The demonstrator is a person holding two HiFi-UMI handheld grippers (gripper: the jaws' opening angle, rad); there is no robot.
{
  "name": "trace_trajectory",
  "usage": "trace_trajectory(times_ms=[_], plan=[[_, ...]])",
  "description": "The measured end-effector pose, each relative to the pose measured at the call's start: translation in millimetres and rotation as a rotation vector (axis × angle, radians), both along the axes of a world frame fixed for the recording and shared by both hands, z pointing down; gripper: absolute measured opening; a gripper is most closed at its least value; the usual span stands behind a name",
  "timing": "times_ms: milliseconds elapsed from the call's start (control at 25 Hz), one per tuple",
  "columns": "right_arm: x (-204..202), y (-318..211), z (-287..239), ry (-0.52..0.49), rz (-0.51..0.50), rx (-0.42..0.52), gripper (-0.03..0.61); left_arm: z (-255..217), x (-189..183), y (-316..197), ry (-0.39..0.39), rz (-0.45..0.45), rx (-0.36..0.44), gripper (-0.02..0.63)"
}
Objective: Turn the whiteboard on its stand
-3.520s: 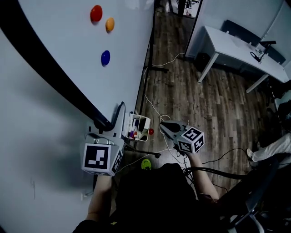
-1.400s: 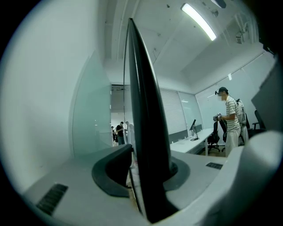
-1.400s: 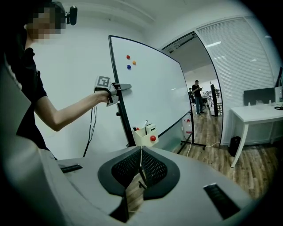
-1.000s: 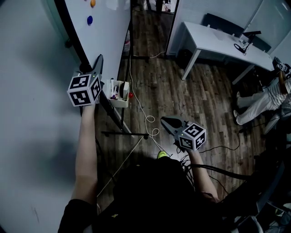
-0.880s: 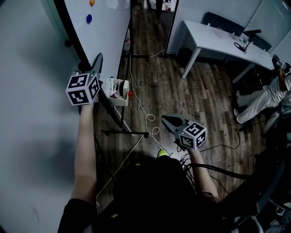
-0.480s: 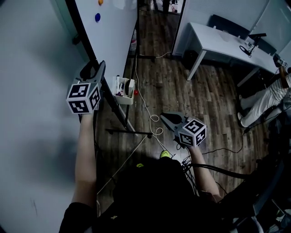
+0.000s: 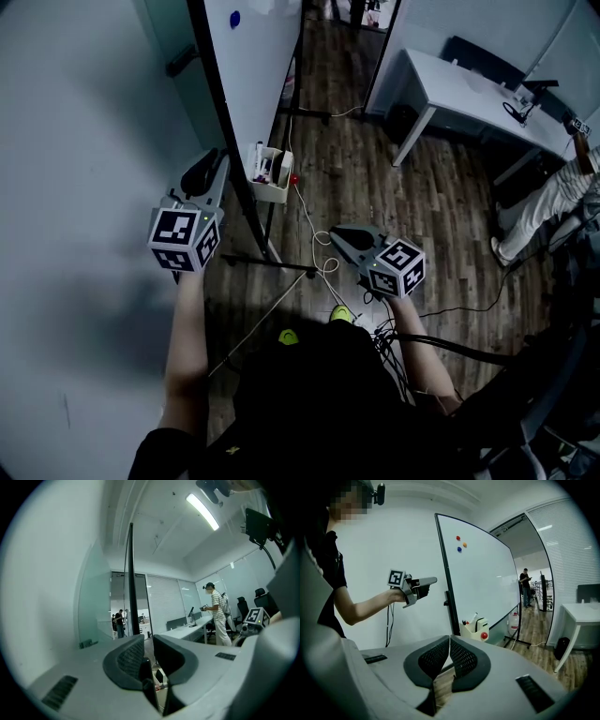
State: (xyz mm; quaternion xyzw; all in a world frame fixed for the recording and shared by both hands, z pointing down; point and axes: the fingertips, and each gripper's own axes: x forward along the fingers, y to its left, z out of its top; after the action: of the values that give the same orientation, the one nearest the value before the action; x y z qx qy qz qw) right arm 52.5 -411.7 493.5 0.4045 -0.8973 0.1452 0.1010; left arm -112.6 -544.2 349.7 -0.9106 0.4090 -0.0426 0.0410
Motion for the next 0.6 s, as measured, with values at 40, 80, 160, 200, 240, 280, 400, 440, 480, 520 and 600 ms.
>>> trace_trajectory(times_ms=[40,80,160,200,240,280,400,440,480,520,600], plan=[[-5,2,-1,0.003,-0.005,0.0,0.026,4,-1,6,-0.004,0.009,-0.003,0.053],[-11,4,-2,0.006,-0.009,0.0,0.026,8,-2,11,-0.003,0.017,-0.01,0.044],[-22,9,-3,0.013,-0.017,0.0,0.026,16,-6,21,0.011,0.032,-0.026,0.012],[-26,12,-3,0.016,-0.02,0.0,0.026,20,-7,25,0.018,0.04,-0.034,0.006],[-31,15,-2,0.018,-0.022,0.001,0.026,23,-8,30,0.025,0.048,-0.041,0.006],[-34,18,-2,0.02,-0.023,0.002,0.026,27,-8,34,0.03,0.058,-0.049,0.005],[-39,29,-3,0.028,-0.019,0.002,0.026,35,-5,48,0.042,0.093,-0.068,0.005],[-40,33,-3,0.031,-0.017,0.0,0.026,37,-4,54,0.048,0.106,-0.074,0.005],[-40,37,-4,0.035,-0.015,-0.002,0.026,38,-3,59,0.054,0.117,-0.079,0.005],[-40,41,-4,0.038,-0.012,-0.003,0.026,40,-2,64,0.06,0.126,-0.085,0.005],[-38,48,-4,0.041,-0.005,-0.003,0.026,44,2,73,0.066,0.137,-0.093,0.005]])
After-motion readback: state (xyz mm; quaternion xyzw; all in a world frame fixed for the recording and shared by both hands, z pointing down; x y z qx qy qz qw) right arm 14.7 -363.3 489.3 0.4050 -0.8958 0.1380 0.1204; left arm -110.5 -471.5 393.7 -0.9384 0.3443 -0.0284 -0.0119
